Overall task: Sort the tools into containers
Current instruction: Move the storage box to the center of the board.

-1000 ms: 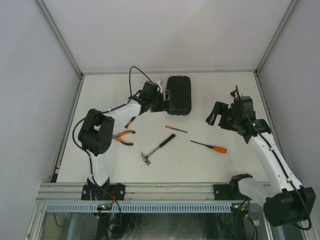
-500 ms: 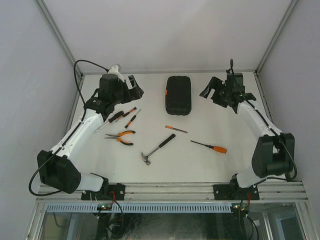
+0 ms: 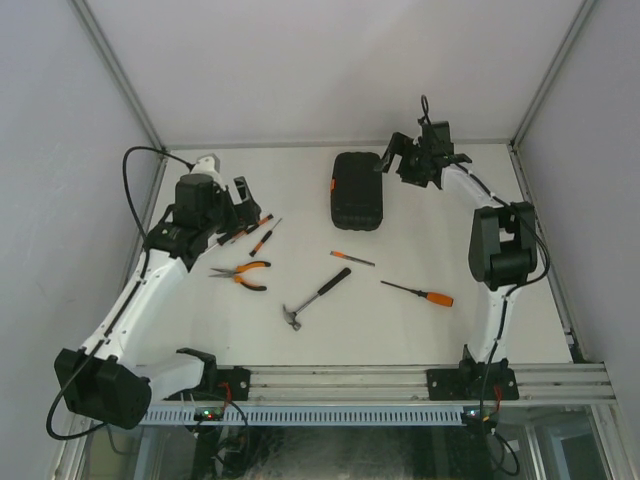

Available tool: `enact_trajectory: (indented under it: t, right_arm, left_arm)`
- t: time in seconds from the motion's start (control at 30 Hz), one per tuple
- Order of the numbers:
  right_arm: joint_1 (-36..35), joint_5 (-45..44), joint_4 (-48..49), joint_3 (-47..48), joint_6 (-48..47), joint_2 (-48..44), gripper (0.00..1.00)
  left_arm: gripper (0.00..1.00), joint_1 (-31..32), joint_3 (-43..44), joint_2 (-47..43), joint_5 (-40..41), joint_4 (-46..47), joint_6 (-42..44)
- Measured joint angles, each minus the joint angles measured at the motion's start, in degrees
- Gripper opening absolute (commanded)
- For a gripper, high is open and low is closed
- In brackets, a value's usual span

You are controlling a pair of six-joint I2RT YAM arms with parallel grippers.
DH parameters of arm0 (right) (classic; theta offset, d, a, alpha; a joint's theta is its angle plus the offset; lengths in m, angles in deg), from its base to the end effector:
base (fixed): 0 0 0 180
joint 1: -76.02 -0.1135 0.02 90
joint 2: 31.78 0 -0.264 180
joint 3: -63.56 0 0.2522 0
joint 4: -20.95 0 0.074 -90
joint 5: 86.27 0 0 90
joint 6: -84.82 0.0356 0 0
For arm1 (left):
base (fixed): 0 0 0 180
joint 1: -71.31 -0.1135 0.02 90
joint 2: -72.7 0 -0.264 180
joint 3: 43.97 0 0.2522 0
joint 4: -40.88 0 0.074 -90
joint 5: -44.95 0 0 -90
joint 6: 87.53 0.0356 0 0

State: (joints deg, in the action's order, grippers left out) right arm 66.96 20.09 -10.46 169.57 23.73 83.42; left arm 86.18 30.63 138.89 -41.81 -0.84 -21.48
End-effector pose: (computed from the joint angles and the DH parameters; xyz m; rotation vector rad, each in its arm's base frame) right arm 0.4561 0.0829 0.2417 0.2499 2.3221 0.6655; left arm 0.2465 -0.0634 0.3318 -0.2047 2.1601 -0.3311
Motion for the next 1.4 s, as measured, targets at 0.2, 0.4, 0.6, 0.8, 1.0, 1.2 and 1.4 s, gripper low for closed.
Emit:
enact_trajectory:
  t: [0.2,0.4,0.6,0.8,1.0,1.2,1.4]
  right_arm:
    - [-0.2,2.0,-0.1,6.7,-1.2,6.5,1.0]
    - [-0.9,3.1,-2.0,15.5,-2.5,13.6,0.99]
    - [-2.1,3.3,-6.0,21.2,-4.6,18.6,0.97]
    - [-2.8,3.5,-9.6,22.5,-7.3,20.3,0.92]
    - [-3.1,5.3,-12.9,23.8,-11.9,21.1,0.86]
    - [-3.4,7.1,-15.1,24.5,-16.6,21.1,0.76]
    - [-3.7,7.5,-17.0,25.1,-20.9,20.9,0.71]
  left_arm:
    - [1.0,-0.5,-0.2,-2.3,2.4,-0.1,0.6]
    - [1.0,-1.3,-0.2,-2.4,4.4,-0.9,0.6]
    - [1.0,-1.5,-0.2,-2.7,5.4,-1.4,0.6]
    - [0.99,-1.6,-1.0,-3.8,5.4,-1.3,0.6]
    - [0.98,-1.6,-2.0,-4.3,4.8,-0.5,0.6]
    - [0.96,-1.6,-2.6,-4.7,3.5,0.5,0.7]
    - [0.95,-1.6,-3.0,-4.8,2.2,0.9,1.0]
